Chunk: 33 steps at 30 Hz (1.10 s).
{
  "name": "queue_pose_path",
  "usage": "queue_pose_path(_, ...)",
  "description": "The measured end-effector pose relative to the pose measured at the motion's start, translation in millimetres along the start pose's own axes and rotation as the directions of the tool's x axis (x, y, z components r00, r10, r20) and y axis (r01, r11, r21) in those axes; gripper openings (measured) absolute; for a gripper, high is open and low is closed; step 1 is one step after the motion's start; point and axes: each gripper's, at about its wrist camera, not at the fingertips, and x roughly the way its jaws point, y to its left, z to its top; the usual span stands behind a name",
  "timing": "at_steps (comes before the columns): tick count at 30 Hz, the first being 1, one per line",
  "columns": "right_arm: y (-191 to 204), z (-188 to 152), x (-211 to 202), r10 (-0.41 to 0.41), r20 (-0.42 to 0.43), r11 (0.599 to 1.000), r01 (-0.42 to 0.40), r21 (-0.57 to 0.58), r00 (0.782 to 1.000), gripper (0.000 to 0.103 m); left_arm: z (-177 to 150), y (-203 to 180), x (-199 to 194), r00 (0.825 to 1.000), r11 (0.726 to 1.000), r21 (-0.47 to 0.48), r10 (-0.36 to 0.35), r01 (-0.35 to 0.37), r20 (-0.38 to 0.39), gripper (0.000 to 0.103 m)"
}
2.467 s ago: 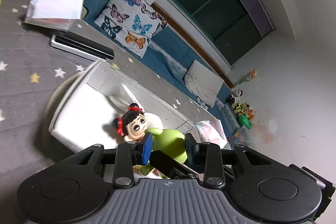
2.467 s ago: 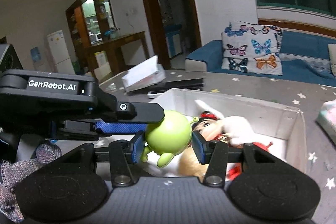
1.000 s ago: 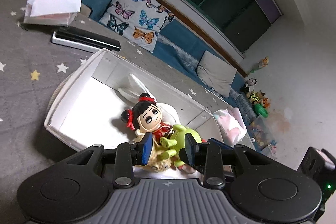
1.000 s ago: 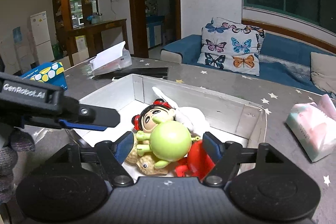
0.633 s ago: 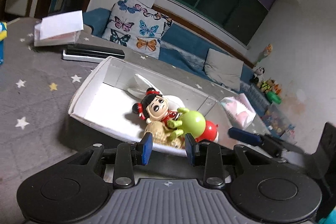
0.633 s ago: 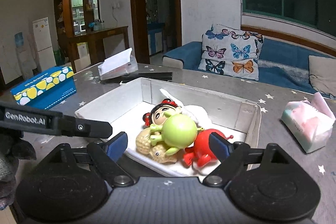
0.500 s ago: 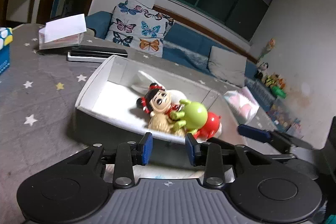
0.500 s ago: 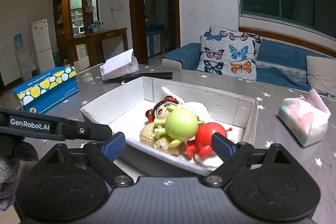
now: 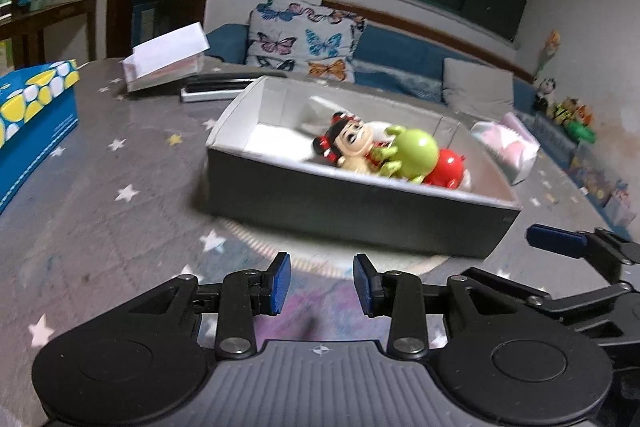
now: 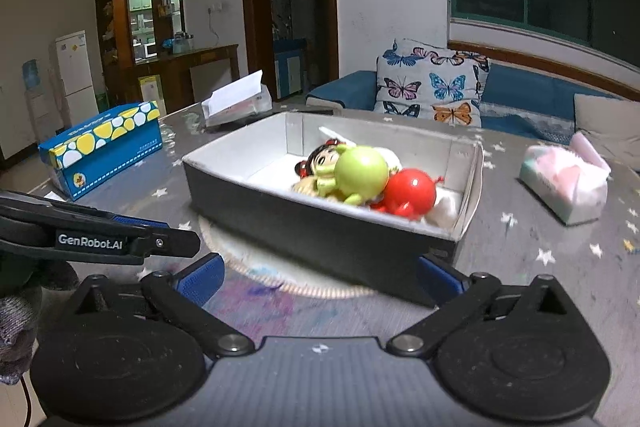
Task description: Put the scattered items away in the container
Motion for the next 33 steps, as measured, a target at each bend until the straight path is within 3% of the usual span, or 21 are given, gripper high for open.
queue_pose_path(8, 5.8, -17.4, 0.6, 0.004, -0.035, 1.0, -0.003, 0.03, 0.999, 0.103, -14.2, 0.1, 3.9, 0.992, 0.992, 0.039, 0.124, -0.123, -0.037, 0.037)
queue_pose_path(25, 17.5, -30.0, 0.8, 0.037, -0.052, 0.997, -0.034, 0.067, 0.998, 0.103, -27.7, 0.1, -2.2, 0.991, 0.992, 0.029, 0.125, -0.124, -0.051, 0.036)
queue_pose_path(33, 17.3, -33.8, -2.3, 0.034, -0.044, 0.997, -0.03, 0.076, 0.998, 0.103, -27.1, -4.9, -8.9, 0.995, 0.995, 0.028, 0.095, -0.095, -0.019, 0.035)
